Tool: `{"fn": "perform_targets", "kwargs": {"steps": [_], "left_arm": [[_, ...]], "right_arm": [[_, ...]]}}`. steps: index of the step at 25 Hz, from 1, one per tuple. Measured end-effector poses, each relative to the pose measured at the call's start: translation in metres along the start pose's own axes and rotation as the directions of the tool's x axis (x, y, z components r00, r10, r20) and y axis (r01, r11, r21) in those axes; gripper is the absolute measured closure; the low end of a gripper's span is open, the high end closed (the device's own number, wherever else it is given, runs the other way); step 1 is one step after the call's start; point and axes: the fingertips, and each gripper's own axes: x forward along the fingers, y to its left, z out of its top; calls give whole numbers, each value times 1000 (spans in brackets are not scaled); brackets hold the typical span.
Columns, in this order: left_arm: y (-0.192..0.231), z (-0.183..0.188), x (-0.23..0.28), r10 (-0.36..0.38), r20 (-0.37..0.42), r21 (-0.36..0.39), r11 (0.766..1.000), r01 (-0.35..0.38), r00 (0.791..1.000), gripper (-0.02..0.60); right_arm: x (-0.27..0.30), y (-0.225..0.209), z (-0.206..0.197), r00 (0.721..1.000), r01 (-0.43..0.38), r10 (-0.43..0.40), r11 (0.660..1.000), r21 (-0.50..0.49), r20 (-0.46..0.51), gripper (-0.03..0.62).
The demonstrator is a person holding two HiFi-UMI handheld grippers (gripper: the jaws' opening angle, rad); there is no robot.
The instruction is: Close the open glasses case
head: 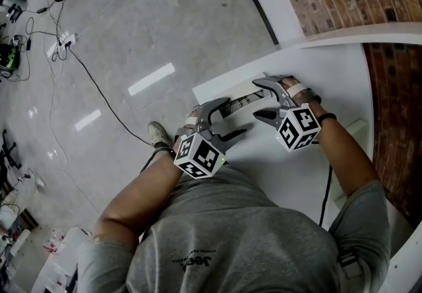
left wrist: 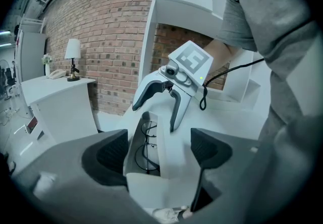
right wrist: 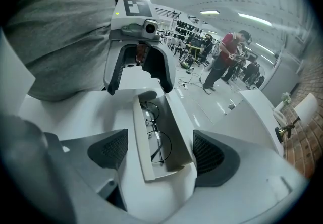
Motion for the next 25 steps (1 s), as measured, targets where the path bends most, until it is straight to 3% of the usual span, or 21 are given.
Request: {"fn": "perform_targets", "kwargs": {"steps": [12, 16, 18, 25], "left_arm": [[-26, -6, 6, -89, -30, -33, 996, 88, 996, 190], [-41, -20, 14, -159, -61, -105, 983, 152, 985, 190], [-49, -25, 17, -189, -65, -142, 974, 178, 980, 192], [-58, -29, 22, -215, -76, -157, 967, 201, 974, 192]], "right_arm": [[-4, 21, -5, 999, -31, 31, 999, 24, -6, 189], [-4, 39, -12, 997, -75, 76, 996, 37, -28, 218], [-3, 44, -14, 996, -81, 83, 995, 54, -23, 195], [-2, 44, -13, 997, -77, 78, 995, 69, -16, 195]]}}
